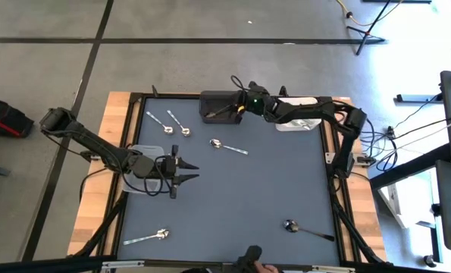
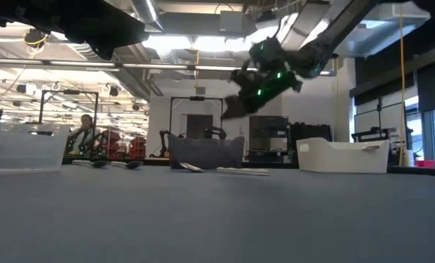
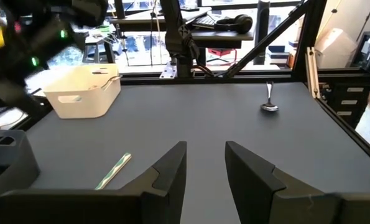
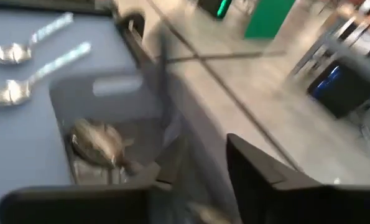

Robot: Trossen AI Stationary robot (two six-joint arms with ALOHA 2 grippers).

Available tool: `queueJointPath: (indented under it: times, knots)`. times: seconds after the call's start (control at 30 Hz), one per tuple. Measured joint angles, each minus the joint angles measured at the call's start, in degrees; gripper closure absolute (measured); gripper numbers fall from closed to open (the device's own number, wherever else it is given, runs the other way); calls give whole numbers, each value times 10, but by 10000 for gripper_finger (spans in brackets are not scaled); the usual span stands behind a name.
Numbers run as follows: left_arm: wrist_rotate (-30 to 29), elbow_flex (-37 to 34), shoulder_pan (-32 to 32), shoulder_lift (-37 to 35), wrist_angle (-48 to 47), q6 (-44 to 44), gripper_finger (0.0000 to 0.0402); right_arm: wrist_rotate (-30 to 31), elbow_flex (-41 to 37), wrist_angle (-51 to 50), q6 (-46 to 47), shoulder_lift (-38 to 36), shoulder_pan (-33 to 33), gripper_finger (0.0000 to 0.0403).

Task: Sort silverware by color (type)
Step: Put the top black spoon into the black bin, then put the black spoon into the black bin

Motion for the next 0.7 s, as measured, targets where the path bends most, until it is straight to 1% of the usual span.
queueJointPath:
  times: [0.07, 0.13, 0.23, 0.33, 0.4, 0.53, 0.63, 0.7]
  knots:
    - [-1, 0, 0, 0, 1, 0, 296, 2, 1, -26, -14, -38, 12, 278]
    - [-1, 0, 0, 0, 2, 0, 296, 14, 2, -75, -25, -81, 26, 260]
    - [-1, 0, 0, 0, 2, 0, 296, 26, 2, -184, -25, -154, 55, 245]
    - [-1, 0, 0, 0, 2, 0, 296, 11, 2, -305, 0, -232, 96, 240]
    - [-1, 0, 0, 0, 2, 0, 296, -9, 2, -390, 34, -272, 133, 240]
    - [-1, 0, 0, 0, 6, 0, 296, -49, 2, -542, 126, -327, 217, 240]
    - [-1, 0, 0, 0, 15, 0, 296, -56, -1, -635, 211, -345, 290, 240]
    - [-1, 0, 0, 0, 21, 1, 296, -56, -10, -675, 271, -348, 341, 240]
